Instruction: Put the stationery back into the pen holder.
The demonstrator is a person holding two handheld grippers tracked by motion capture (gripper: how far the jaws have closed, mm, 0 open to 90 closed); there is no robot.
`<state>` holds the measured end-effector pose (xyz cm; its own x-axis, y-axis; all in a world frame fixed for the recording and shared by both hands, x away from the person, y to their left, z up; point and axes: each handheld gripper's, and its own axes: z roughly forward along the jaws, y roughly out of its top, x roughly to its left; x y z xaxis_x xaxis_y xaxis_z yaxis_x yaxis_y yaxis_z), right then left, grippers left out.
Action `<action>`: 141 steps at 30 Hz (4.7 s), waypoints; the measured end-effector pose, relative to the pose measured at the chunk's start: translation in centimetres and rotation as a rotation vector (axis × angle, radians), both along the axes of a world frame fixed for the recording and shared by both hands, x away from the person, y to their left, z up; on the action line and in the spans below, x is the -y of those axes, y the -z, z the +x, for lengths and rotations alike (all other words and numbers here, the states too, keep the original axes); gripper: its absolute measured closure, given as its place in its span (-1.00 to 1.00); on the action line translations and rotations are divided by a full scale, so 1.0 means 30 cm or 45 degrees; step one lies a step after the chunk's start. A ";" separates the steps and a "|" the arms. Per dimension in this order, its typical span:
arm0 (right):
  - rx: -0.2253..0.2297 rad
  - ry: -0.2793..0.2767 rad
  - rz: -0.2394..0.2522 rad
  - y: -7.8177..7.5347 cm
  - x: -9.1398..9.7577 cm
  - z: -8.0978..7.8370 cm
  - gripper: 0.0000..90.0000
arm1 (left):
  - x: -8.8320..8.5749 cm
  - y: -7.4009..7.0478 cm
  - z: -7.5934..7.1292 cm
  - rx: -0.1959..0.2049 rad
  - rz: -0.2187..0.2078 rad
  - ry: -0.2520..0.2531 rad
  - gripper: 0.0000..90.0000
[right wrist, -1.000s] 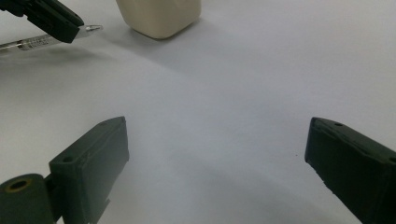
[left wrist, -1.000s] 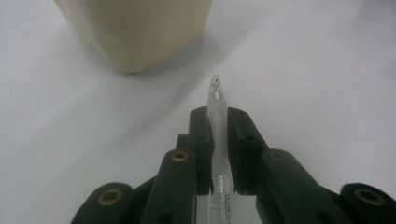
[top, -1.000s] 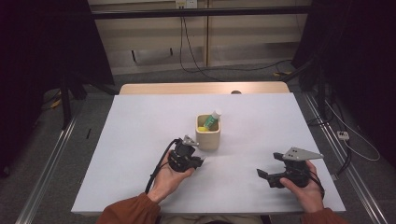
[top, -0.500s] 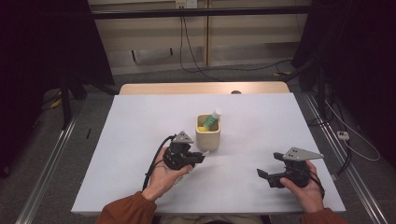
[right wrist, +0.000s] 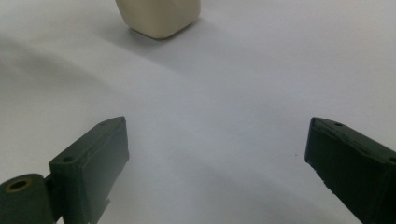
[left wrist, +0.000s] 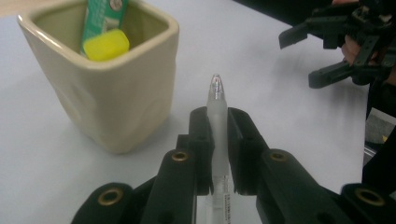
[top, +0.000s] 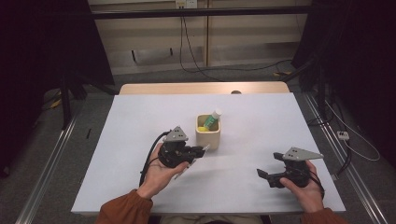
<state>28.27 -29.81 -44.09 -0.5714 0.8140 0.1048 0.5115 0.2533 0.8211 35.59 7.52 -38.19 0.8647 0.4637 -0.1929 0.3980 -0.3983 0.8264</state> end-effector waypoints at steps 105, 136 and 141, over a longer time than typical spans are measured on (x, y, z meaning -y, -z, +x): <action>-0.004 0.001 0.014 0.002 0.008 -0.006 -0.87 | 0.195 -0.091 0.404 0.292 -0.331 -0.270 0.79; -0.001 0.012 0.017 0.005 0.015 -0.002 -0.87 | 0.092 -0.137 0.341 0.200 -0.170 -0.294 -0.86; 0.000 0.015 0.011 0.003 0.010 -0.005 -0.87 | 0.076 -0.145 0.309 0.206 -0.133 -0.283 -0.84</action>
